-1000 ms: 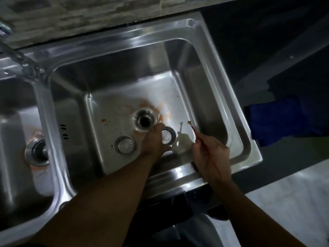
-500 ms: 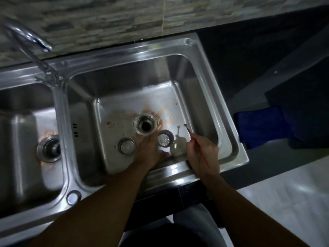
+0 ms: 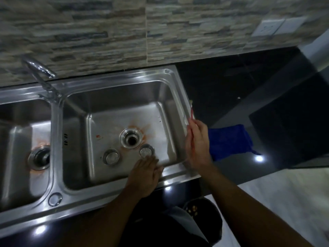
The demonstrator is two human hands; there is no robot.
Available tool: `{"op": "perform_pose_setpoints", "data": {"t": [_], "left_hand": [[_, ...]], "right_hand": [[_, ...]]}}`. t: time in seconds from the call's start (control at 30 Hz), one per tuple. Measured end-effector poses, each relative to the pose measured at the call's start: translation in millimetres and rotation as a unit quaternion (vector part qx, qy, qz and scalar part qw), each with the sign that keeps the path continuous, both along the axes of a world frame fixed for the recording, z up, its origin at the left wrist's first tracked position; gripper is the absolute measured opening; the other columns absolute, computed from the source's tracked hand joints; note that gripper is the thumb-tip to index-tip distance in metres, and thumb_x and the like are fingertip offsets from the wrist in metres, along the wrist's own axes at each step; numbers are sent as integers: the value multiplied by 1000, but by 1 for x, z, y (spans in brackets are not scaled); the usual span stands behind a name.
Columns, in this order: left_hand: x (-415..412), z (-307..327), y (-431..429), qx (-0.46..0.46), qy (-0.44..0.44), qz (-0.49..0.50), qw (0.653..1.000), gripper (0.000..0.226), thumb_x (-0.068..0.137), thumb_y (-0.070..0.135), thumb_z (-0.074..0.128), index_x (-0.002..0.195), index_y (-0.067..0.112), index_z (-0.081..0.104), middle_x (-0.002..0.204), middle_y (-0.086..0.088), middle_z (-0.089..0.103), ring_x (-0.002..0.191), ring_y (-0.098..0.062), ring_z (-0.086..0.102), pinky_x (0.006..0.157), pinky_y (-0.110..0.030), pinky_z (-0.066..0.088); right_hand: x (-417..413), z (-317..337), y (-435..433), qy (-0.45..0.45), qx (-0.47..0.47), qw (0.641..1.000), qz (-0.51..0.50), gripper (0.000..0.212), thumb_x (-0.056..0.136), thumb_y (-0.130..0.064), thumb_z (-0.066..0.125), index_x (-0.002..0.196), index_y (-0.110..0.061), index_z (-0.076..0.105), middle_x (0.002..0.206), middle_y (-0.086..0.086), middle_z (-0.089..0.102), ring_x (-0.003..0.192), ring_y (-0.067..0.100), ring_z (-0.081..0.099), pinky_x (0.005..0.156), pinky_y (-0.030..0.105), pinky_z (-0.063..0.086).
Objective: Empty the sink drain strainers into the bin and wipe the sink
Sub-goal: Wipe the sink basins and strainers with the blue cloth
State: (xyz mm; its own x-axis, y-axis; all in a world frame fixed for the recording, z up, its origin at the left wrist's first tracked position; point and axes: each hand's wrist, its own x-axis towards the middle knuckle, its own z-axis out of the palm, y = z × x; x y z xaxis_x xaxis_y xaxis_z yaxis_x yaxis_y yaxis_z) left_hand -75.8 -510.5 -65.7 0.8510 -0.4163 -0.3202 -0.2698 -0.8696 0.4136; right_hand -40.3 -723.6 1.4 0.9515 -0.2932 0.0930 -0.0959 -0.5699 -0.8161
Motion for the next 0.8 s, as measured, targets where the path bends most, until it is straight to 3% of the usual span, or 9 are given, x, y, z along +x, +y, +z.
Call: {"op": "perform_pose_setpoints", "data": {"t": [0.07, 0.23, 0.3, 0.37, 0.43, 0.5, 0.57, 0.67, 0.8], "left_hand": [[-6, 5, -14, 21, -31, 4, 999, 48, 105, 38, 38, 142, 16, 56, 149, -3, 55, 143, -20, 45, 119, -36, 31], [-6, 8, -20, 21, -37, 32, 999, 55, 102, 37, 27, 134, 12, 64, 141, -5, 62, 137, -21, 52, 118, -38, 36], [-5, 4, -20, 29, -31, 32, 999, 55, 103, 37, 24, 143, 15, 55, 150, -1, 54, 143, -17, 44, 123, -37, 28], [-4, 2, -22, 32, -30, 33, 998, 54, 103, 37, 25, 146, 17, 51, 153, 1, 50, 145, -15, 42, 124, -36, 26], [-6, 3, -23, 24, -37, 43, 998, 54, 103, 36, 27, 143, 15, 56, 148, -2, 56, 140, -18, 48, 121, -36, 30], [-8, 5, -23, 25, -36, 44, 998, 56, 102, 38, 24, 143, 16, 56, 147, -2, 56, 140, -18, 49, 120, -36, 30], [-9, 5, -24, 22, -28, 50, 998, 53, 104, 38, 25, 145, 18, 53, 151, 0, 52, 144, -16, 43, 121, -36, 27], [-8, 6, -25, 17, -11, 56, 998, 50, 106, 36, 28, 152, 22, 43, 158, 3, 42, 150, -12, 33, 124, -32, 20], [-6, 13, -27, -6, -12, 79, 997, 46, 107, 32, 34, 150, 21, 45, 156, 2, 46, 146, -12, 39, 123, -31, 22]], "right_hand": [[18, -1, -28, 7, 21, 1000, 17, 40, 88, -57, 68, 124, -41, 58, 98, -9, 69, 74, 9, 65, 58, 19, 53], [76, -22, -94, -15, -145, 983, 113, 45, 87, -71, 58, 127, -51, 49, 81, -13, 65, 65, 7, 60, 65, 34, 49], [102, -28, -111, 13, -171, 973, 152, 46, 87, -77, 49, 129, -59, 44, 86, -14, 68, 73, 10, 64, 71, 41, 51], [125, -28, -120, 49, -192, 964, 176, 45, 89, -77, 42, 132, -66, 37, 104, -14, 69, 91, 15, 67, 85, 50, 53], [142, -24, -123, 63, -224, 944, 233, 49, 96, -62, 39, 144, -58, 27, 127, -17, 60, 103, 16, 63, 98, 57, 48], [154, -23, -124, 94, -275, 913, 287, 64, 101, -25, 42, 156, -37, 11, 161, -19, 16, 124, 18, 51, 110, 50, 41], [170, -27, -126, 142, -355, 880, 283, 86, 90, 1, 55, 158, -20, 6, 164, -6, -13, 117, 28, 56, 102, 43, 50], [186, -35, -125, 157, -393, 858, 290, 97, 84, 9, 60, 159, -14, 2, 164, -4, -19, 108, 36, 61, 94, 42, 54], [197, -43, -125, 144, -408, 846, 311, 101, 82, 12, 59, 159, -15, -1, 164, -5, -21, 145, 35, 32, 108, 47, 45]]}}
